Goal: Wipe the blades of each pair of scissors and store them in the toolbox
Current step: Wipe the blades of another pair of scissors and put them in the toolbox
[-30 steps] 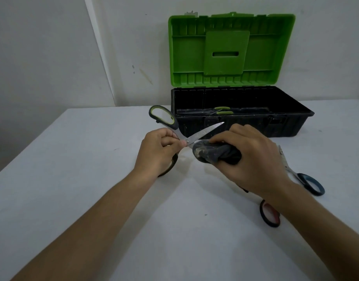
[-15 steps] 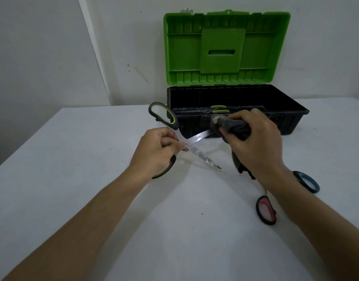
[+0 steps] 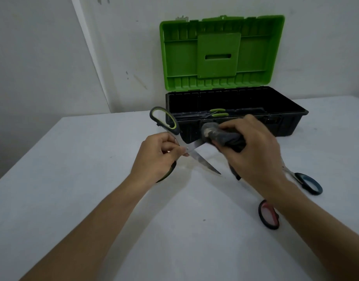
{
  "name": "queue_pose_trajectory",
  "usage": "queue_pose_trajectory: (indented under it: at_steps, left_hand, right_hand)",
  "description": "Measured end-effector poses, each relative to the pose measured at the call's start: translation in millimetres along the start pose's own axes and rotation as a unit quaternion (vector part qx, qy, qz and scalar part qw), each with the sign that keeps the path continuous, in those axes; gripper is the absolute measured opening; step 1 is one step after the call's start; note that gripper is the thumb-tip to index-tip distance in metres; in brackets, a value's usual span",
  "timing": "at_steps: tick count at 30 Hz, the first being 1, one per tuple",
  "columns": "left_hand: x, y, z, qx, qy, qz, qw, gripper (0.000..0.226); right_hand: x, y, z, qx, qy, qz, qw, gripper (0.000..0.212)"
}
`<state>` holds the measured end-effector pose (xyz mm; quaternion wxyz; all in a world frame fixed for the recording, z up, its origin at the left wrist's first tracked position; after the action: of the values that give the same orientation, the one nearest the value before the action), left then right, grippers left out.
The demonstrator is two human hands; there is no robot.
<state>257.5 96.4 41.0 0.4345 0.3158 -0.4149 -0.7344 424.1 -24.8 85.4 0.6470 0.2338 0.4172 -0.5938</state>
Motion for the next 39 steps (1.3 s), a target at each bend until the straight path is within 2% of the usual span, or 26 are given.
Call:
queue_pose_trajectory:
  at_steps: [2, 4, 9, 11, 14, 16, 19, 21, 23, 25, 28, 33, 35, 39]
  left_hand:
    - [1, 3, -4, -0.012, -0.016, -0.013, 1.0, 0.009]
    - [1, 5, -3, -0.017, -0.02, -0.015, 1.0, 0.01]
    - [-4, -9, 6, 0.04, -0.01, 0.03, 0.999, 0.013]
    - [-5, -12, 5, 0.044, 0.001, 0.042, 0.998, 0.013]
    - [-3, -6, 1, 0.041, -0.001, 0.03, 0.999, 0.013]
    - [-1, 0, 2, 0.036, -0.007, 0.021, 0.999, 0.013]
    - [0, 3, 8, 0.048, 0.0, 0.023, 0.999, 0.011]
    - [-1, 3, 10, 0.053, 0.002, 0.032, 0.998, 0.011]
    - [-3, 0, 10, 0.054, -0.007, 0.056, 0.997, 0.012]
    - [-4, -6, 9, 0.052, -0.02, 0.083, 0.995, 0.014]
    - [-2, -9, 10, 0.03, -0.018, 0.096, 0.995, 0.014]
    - [-2, -7, 13, 0.011, -0.021, 0.095, 0.995, 0.014]
    - [-3, -4, 19, 0.018, -0.02, 0.088, 0.996, 0.014]
    - [-4, 9, 16, -0.049, -0.035, 0.053, 0.997, 0.015]
  right_hand:
    - [4, -19, -10, 0.029, -0.019, 0.055, 0.998, 0.026]
    - [4, -16, -15, 0.043, -0.025, 0.063, 0.997, 0.026]
    - [0, 32, 3, 0.015, 0.019, -0.06, 0.998, 0.027]
    - [-2, 18, 0, -0.006, 0.018, -0.037, 0.999, 0.028]
    - [3, -12, -19, -0.013, -0.029, 0.023, 0.999, 0.03]
    - [4, -6, -26, -0.012, -0.048, 0.018, 0.999, 0.032]
    - [-1, 36, -3, -0.042, 0.019, -0.078, 0.996, 0.031]
    - [-5, 47, 17, -0.043, 0.06, -0.094, 0.993, 0.027]
    - [-10, 30, 17, -0.069, 0.031, -0.039, 0.996, 0.029]
    - [-10, -2, 1, -0.092, -0.042, 0.044, 0.994, 0.033]
    - [-1, -32, -31, -0.028, -0.138, 0.15, 0.979, 0.036]
    - [10, -25, -49, 0.001, -0.227, 0.188, 0.955, 0.036]
    - [8, -22, -40, -0.009, -0.23, 0.192, 0.954, 0.037]
    - [-8, -30, -13, -0.044, -0.148, 0.161, 0.975, 0.033]
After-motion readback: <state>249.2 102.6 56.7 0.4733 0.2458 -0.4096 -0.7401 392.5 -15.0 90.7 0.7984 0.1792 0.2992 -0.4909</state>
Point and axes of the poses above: each hand's wrist, its own x-axis away from the middle knuckle, its own z-axis out of the back of the hand, y = z × x, the point moved 10 cm from there along -x, towards the middle knuckle, and after that the axes turned 9 degrees about z, right-handed, at the moved point
